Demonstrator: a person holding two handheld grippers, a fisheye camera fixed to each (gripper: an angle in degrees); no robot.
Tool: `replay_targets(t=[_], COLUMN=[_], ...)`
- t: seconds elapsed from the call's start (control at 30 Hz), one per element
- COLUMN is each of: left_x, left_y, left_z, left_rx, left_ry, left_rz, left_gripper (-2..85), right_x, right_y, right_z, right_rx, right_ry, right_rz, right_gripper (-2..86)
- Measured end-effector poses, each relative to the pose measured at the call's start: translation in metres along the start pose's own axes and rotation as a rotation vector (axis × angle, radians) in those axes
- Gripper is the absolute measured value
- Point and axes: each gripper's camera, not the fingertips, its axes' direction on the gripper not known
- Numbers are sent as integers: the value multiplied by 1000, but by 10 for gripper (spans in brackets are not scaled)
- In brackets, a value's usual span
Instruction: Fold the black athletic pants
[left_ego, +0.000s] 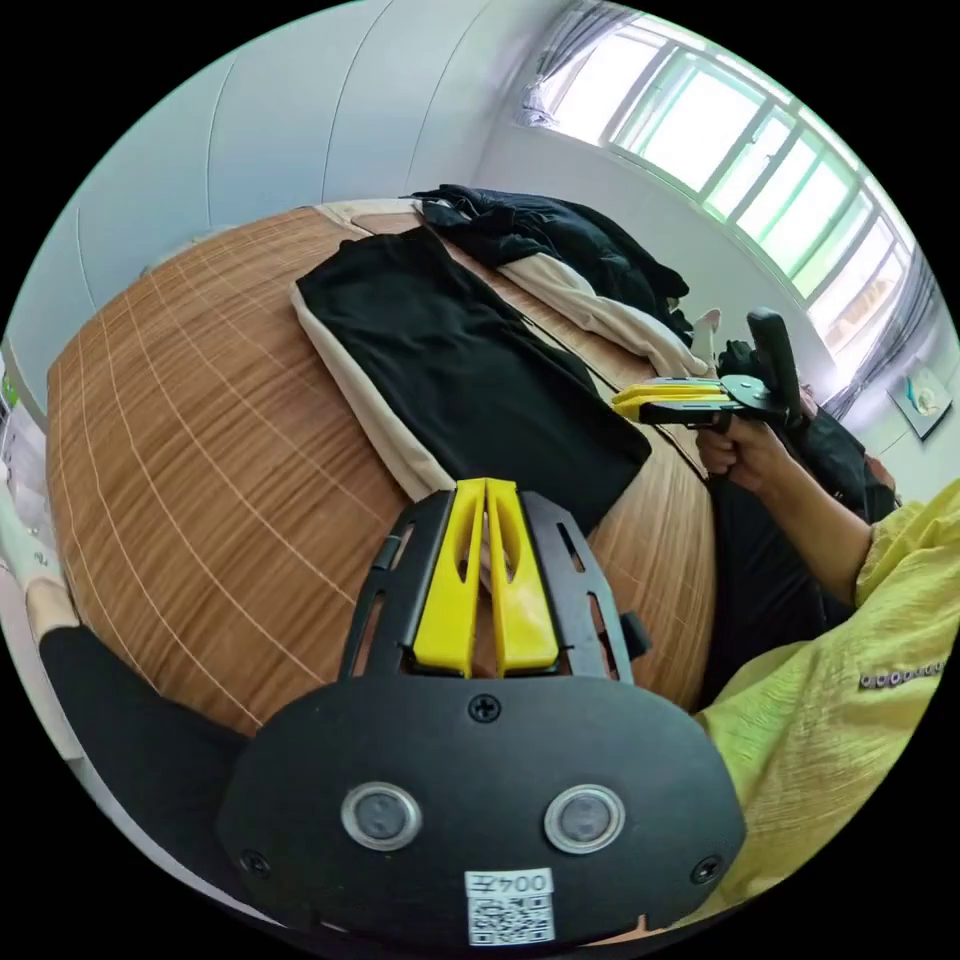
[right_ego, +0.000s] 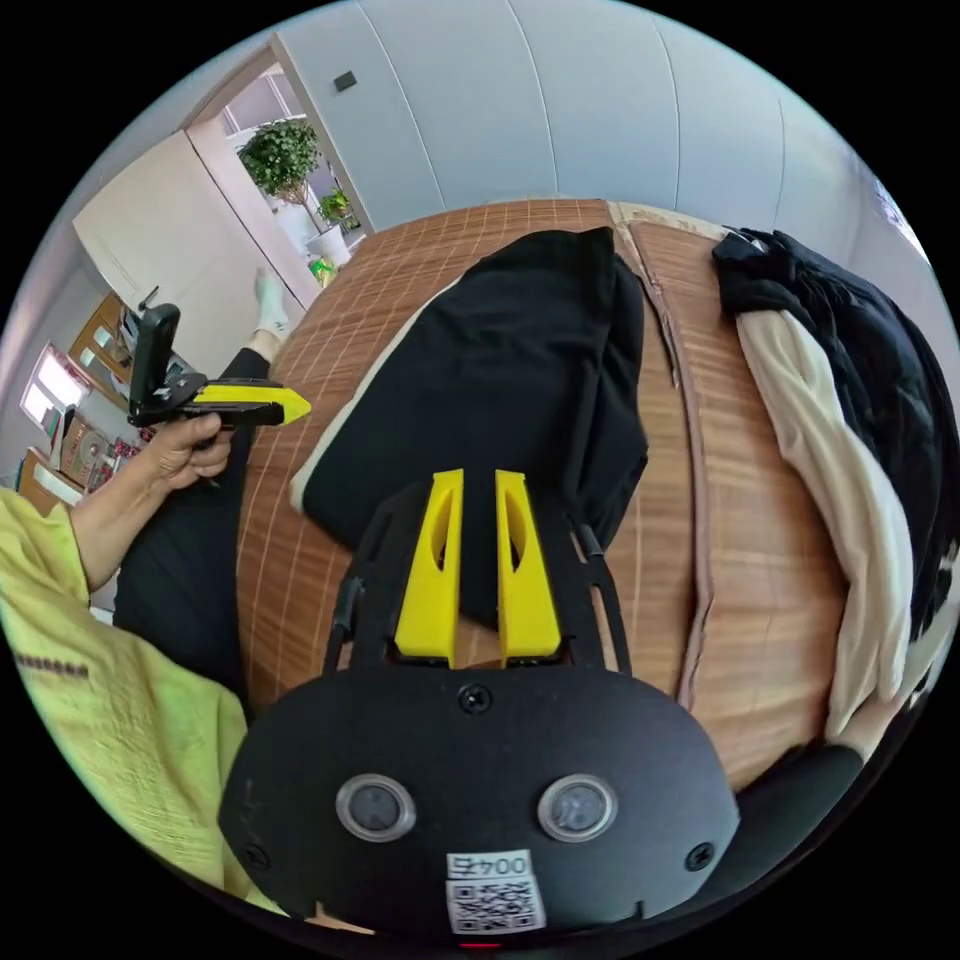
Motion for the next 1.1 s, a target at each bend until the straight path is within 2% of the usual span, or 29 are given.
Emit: replay_targets(t=[0.07,0.2,0.3,0.43,0.83,1.1], left_x=[9,19,25,35,18,7], left_y=[28,47,44,40,21,13], left_z=[-3,15,19,29,50,45], left_rx=[6,-55,-40,-74,-47,17], left_ry=[-7,-70,-62,-192,-45,121], left_rz=[-27,-18,21,76,21,-17], left_gripper=[18,42,64,91,100,37], right_x=[-33,-64,-77,-99,-112,-105], right_y=[52,97,111,112,120,123], right_z=[-9,0,30,55,72,78], right_rx=[32,32,-78,-156,-117,-115], right_ry=[16,97,119,197,233,217], right_rz=[12,77,90,-6,-46,-31], right_gripper=[65,59,51,63,66,64])
